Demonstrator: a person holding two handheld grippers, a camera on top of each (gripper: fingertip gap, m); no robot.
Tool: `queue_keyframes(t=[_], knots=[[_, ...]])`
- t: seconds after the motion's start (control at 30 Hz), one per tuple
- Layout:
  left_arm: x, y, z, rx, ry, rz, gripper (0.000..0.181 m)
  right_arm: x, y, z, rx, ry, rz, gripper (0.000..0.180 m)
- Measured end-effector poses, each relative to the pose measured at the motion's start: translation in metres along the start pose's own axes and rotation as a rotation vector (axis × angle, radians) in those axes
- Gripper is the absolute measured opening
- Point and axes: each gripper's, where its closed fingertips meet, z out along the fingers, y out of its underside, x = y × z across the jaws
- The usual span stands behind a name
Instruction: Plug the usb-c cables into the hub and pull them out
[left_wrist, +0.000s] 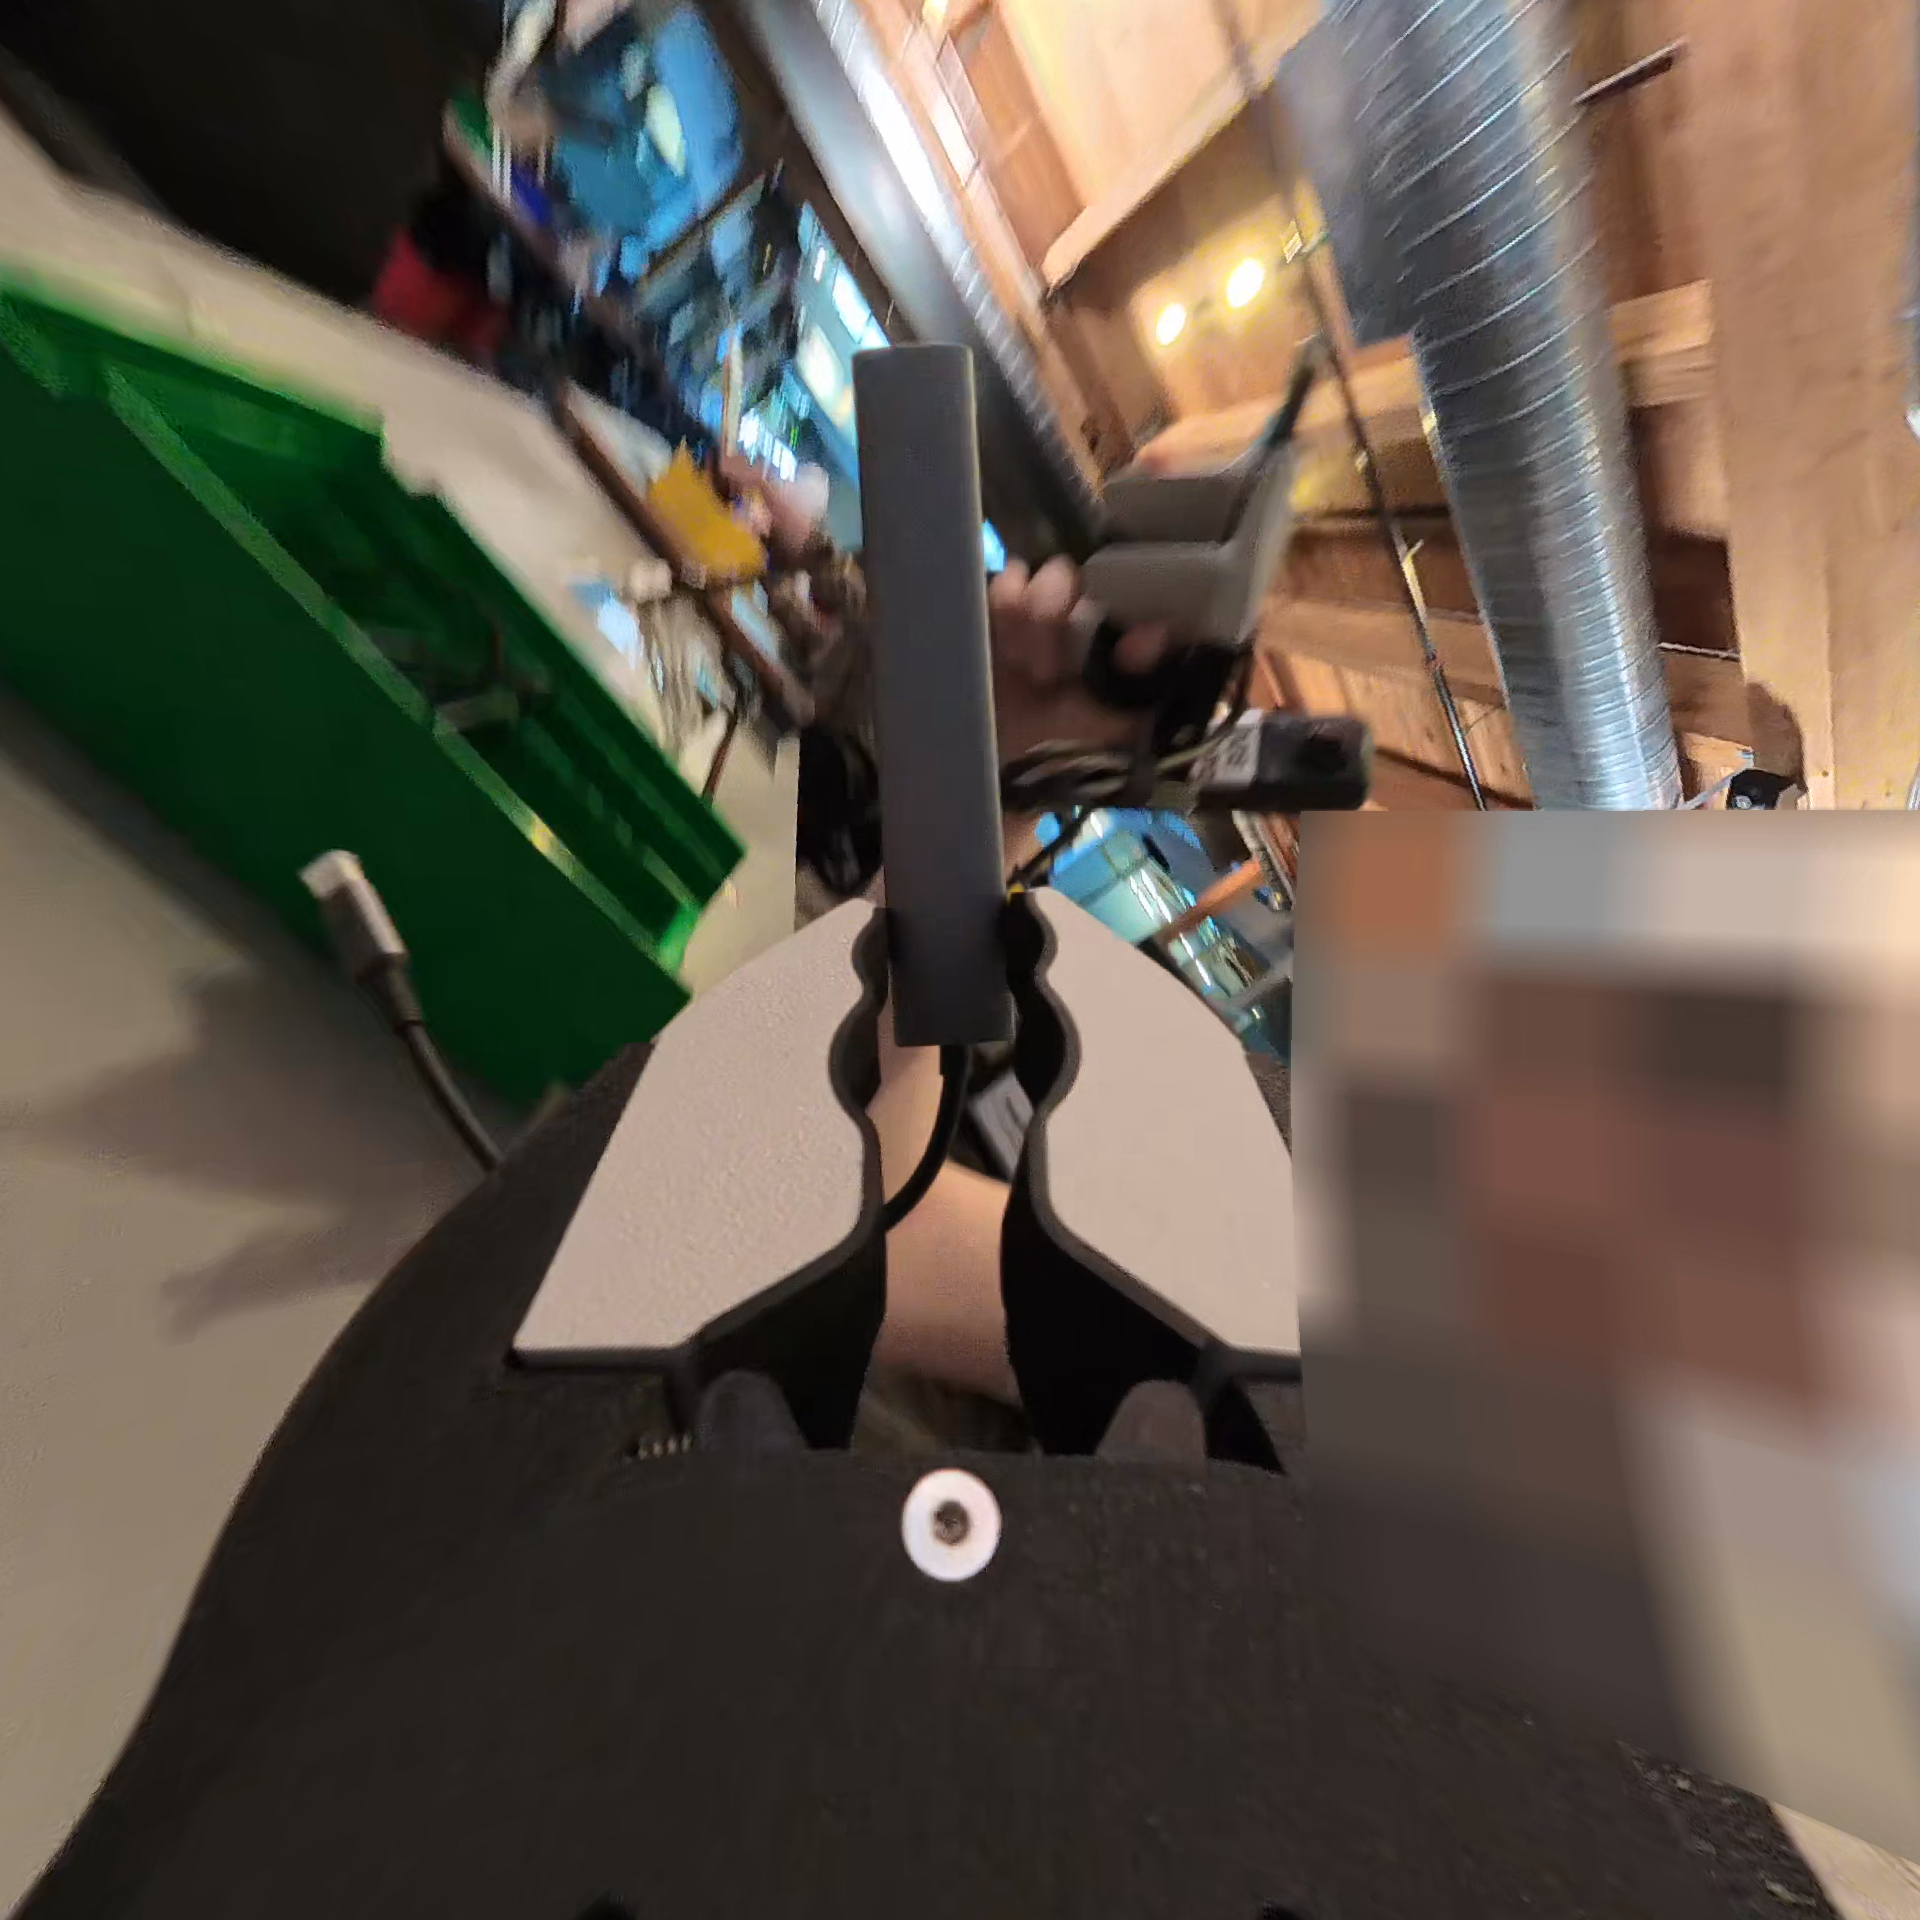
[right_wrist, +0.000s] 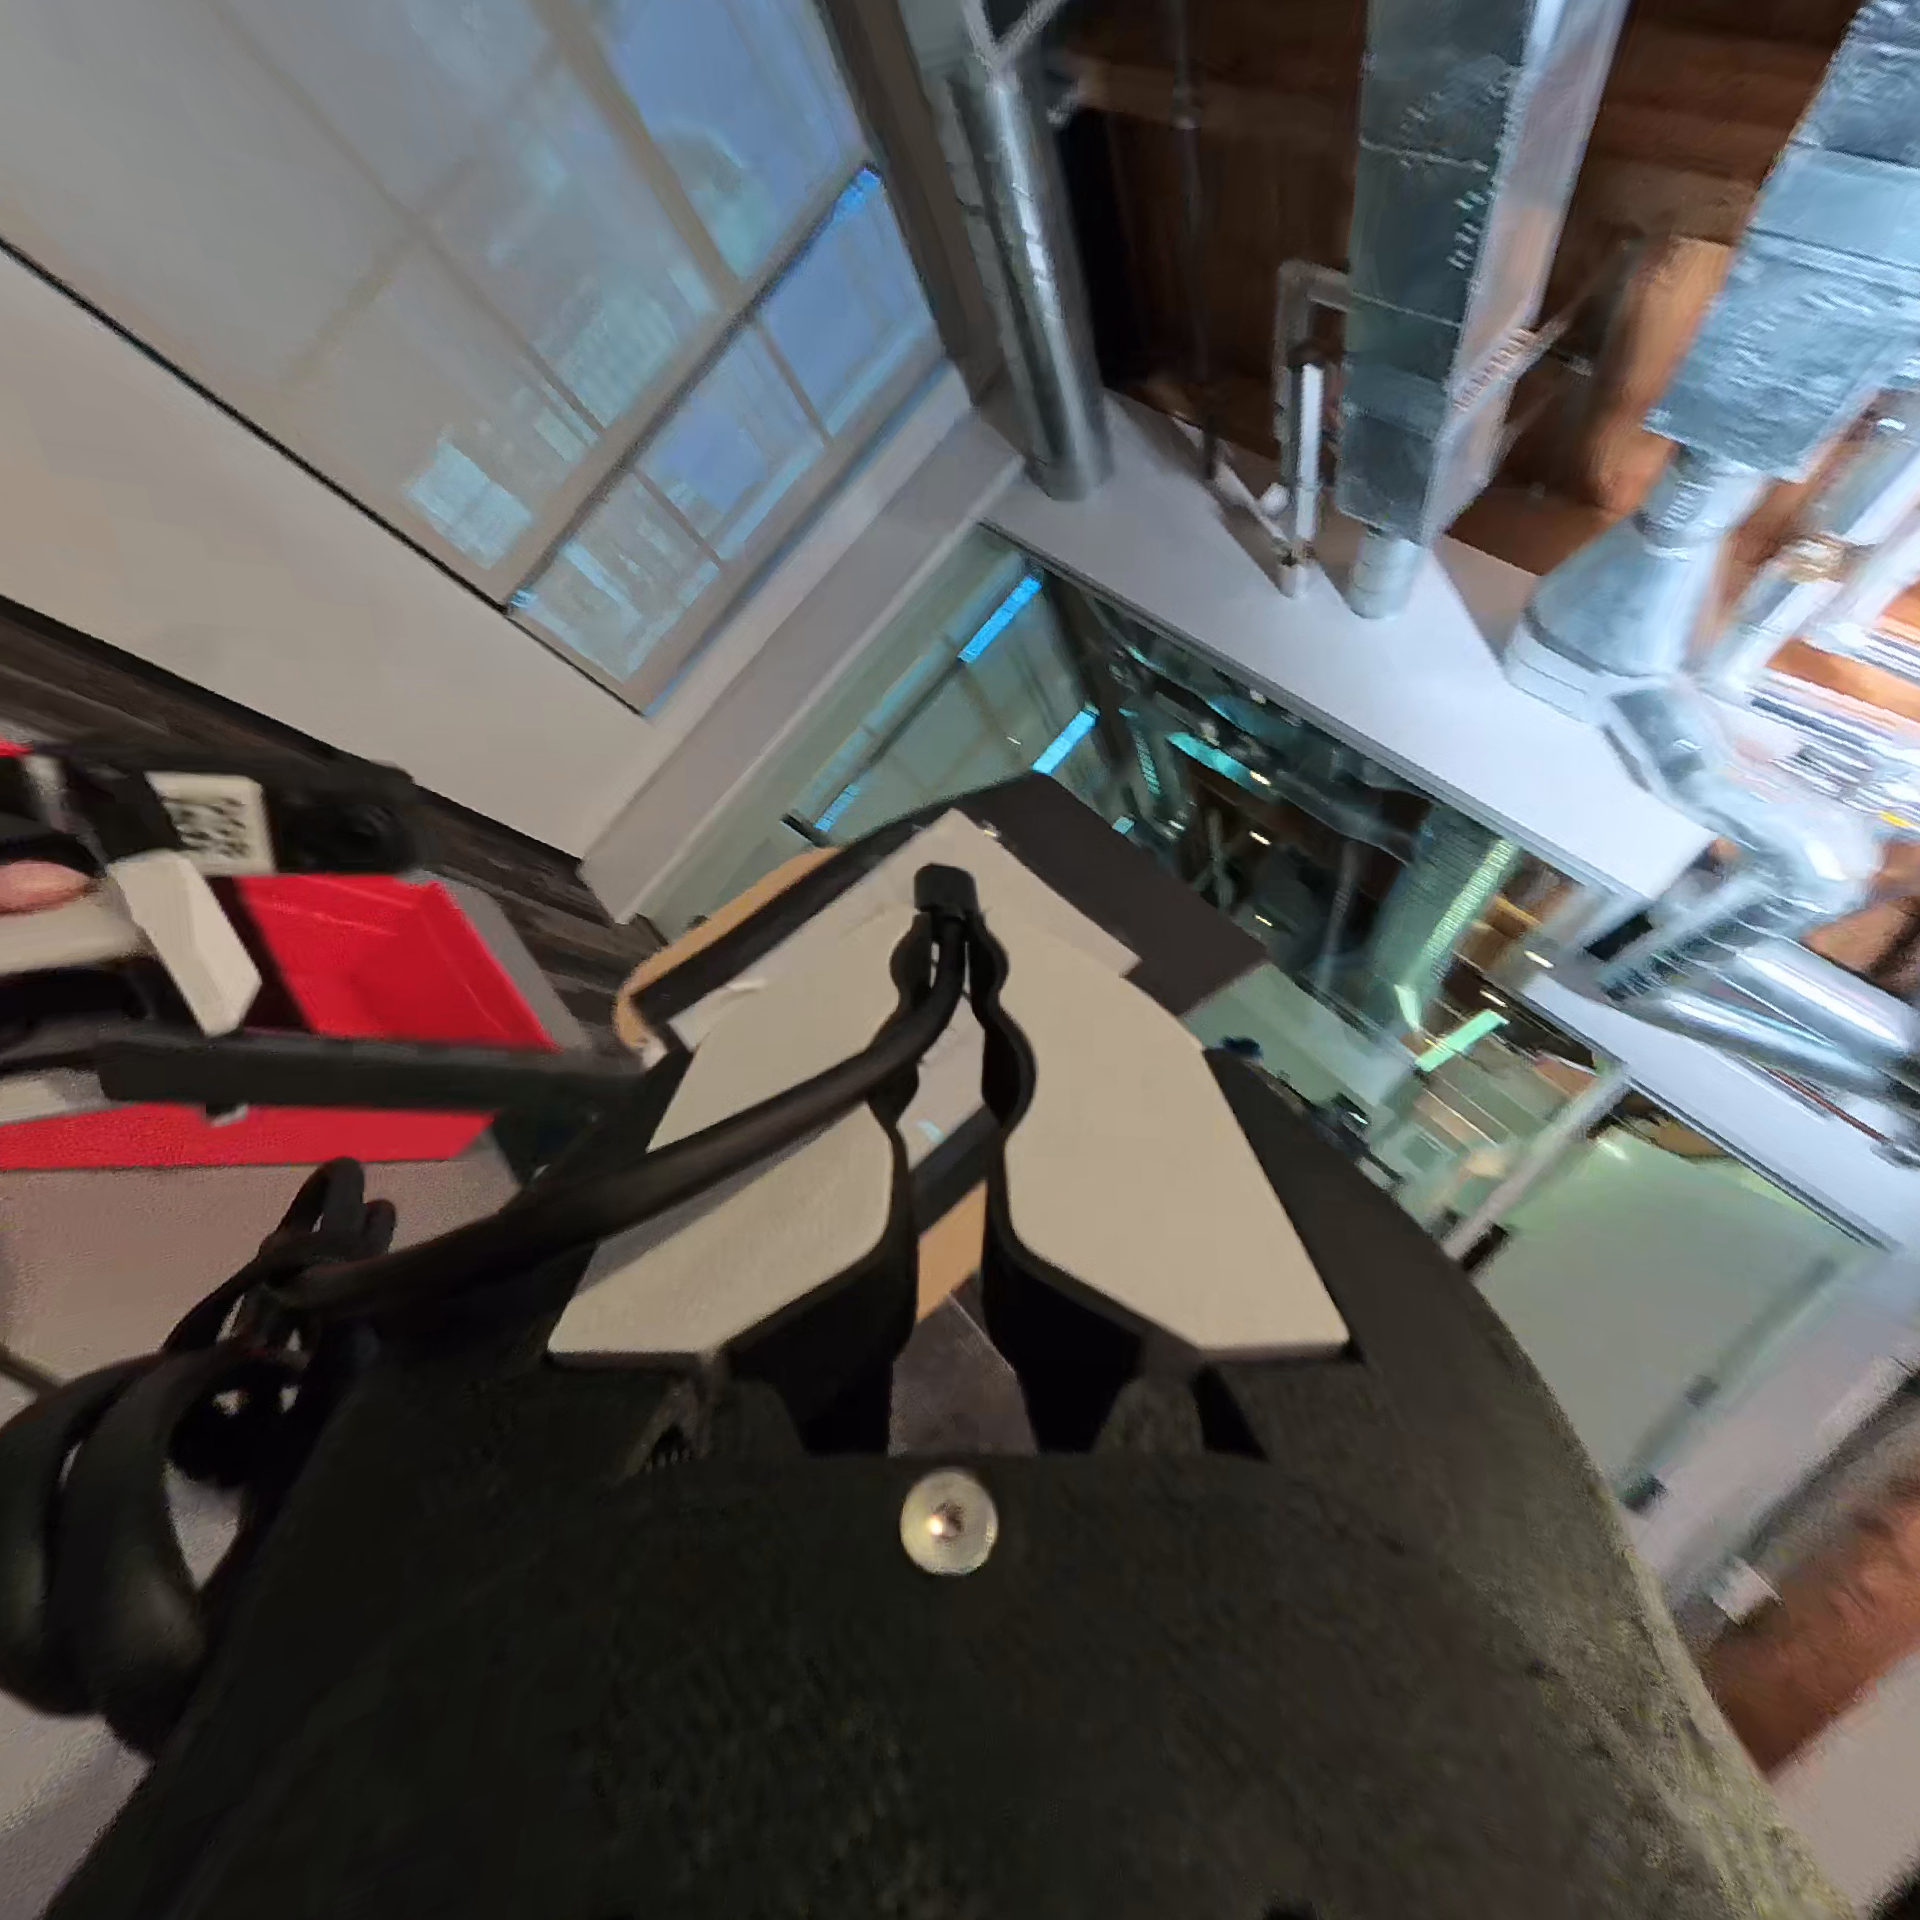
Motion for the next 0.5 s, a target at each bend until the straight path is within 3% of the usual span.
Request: queue_keyframes(t=[0.03,0.23,0.4,0.5], knots=[[0.011,-0.016,0.0,0.054,0.021,0.056,0.021,0.003,0.003,0.004,-0.026,0.038,-0.015,0.007],[0.084,-0.077,0.006,0.254,0.132,0.368,0.021,-0.012,0.011,0.041,-0.101,0.174,-0.193,0.007],[0.106,-0.078,0.028,0.276,0.125,0.556,0.021,-0.027,-0.018,0.057,0.02,0.398,-0.22,0.007],[0.107,-0.072,0.037,0.26,0.123,0.61,0.021,-0.034,-0.027,0.058,0.067,0.442,-0.228,0.007]])
